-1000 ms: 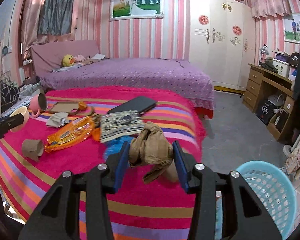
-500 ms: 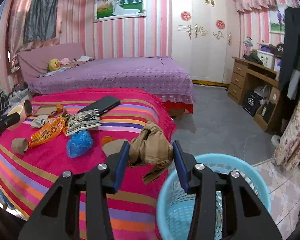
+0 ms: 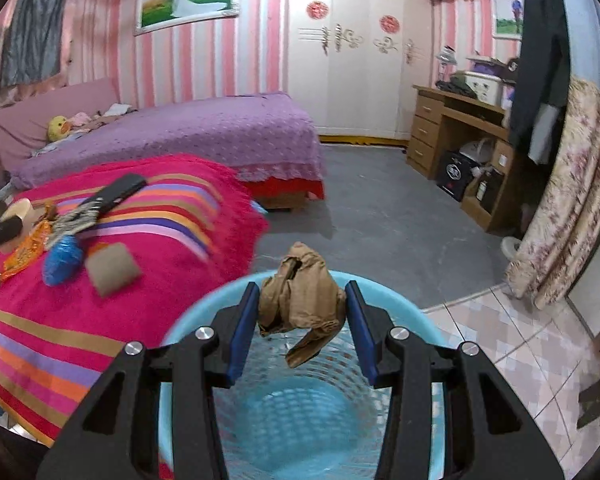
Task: Collect trash
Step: 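Carry lid and paper over the blue basket and open both tools to drop them, then move both open tools back over the bed toward the cardboard tubes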
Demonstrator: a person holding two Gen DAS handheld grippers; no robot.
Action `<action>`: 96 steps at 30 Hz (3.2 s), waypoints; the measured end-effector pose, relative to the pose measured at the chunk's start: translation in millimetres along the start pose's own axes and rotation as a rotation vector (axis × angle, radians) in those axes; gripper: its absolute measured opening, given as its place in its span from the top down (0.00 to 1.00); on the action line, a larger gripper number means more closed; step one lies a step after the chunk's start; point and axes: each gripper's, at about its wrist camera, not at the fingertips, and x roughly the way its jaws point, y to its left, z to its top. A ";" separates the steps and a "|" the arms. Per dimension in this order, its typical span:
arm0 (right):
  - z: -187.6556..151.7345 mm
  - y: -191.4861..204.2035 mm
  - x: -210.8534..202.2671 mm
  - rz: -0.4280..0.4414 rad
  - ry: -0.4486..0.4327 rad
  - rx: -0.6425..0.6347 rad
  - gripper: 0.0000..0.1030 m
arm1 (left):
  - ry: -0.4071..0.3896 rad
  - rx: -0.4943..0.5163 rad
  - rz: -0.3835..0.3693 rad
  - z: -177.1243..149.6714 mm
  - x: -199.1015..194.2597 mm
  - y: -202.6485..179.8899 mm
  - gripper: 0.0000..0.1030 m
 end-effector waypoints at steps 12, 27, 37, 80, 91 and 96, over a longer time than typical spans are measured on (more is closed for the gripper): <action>-37.0 -80.4 5.2 -0.080 0.026 0.065 0.58 | 0.060 0.122 -0.179 -28.8 48.0 -133.5 0.41; -46.4 -85.4 12.3 -0.063 0.016 0.081 0.58 | 0.094 0.134 -0.138 -27.1 72.1 -144.6 0.13; -40.9 -65.9 28.1 -0.082 0.048 0.040 0.49 | 0.076 0.081 -0.085 -19.4 61.7 -99.5 0.08; 2.2 170.2 -4.6 0.055 -0.084 -0.091 0.04 | 0.032 -0.136 0.259 -38.0 -58.7 201.3 0.06; 2.8 190.8 10.2 0.008 -0.083 -0.143 0.04 | 0.128 -0.184 0.275 -70.9 -43.1 255.7 0.06; 5.3 193.9 16.7 -0.015 -0.084 -0.138 0.04 | 0.178 -0.223 0.265 -74.4 -26.7 264.5 0.06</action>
